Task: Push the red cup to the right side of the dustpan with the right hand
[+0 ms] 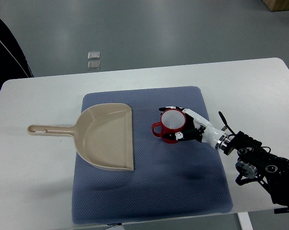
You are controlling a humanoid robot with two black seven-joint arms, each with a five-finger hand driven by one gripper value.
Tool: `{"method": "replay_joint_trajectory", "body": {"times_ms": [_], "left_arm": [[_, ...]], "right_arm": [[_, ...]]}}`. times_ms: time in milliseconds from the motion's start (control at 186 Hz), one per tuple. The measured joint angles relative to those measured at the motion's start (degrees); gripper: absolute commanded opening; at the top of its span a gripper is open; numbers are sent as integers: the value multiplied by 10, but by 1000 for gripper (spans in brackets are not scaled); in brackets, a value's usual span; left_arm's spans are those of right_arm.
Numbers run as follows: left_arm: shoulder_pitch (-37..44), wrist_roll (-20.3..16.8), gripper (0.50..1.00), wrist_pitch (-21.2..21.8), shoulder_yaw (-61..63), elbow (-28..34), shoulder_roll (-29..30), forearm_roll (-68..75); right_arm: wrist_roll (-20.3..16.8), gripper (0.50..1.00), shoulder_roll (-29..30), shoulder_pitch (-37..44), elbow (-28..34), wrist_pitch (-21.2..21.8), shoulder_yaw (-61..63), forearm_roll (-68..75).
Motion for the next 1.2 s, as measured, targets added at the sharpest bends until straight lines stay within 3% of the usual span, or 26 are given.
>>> {"method": "replay_joint_trajectory", "body": {"times_ms": [812,1200], "left_arm": [[0,0,1000,0,0,0,0,0],[0,0,1000,0,0,0,0,0]], "right_arm": [[-42,934,36,-8,41,-19,-3,-22],[-44,934,47,-8,58,-19,-8,-22]]}}
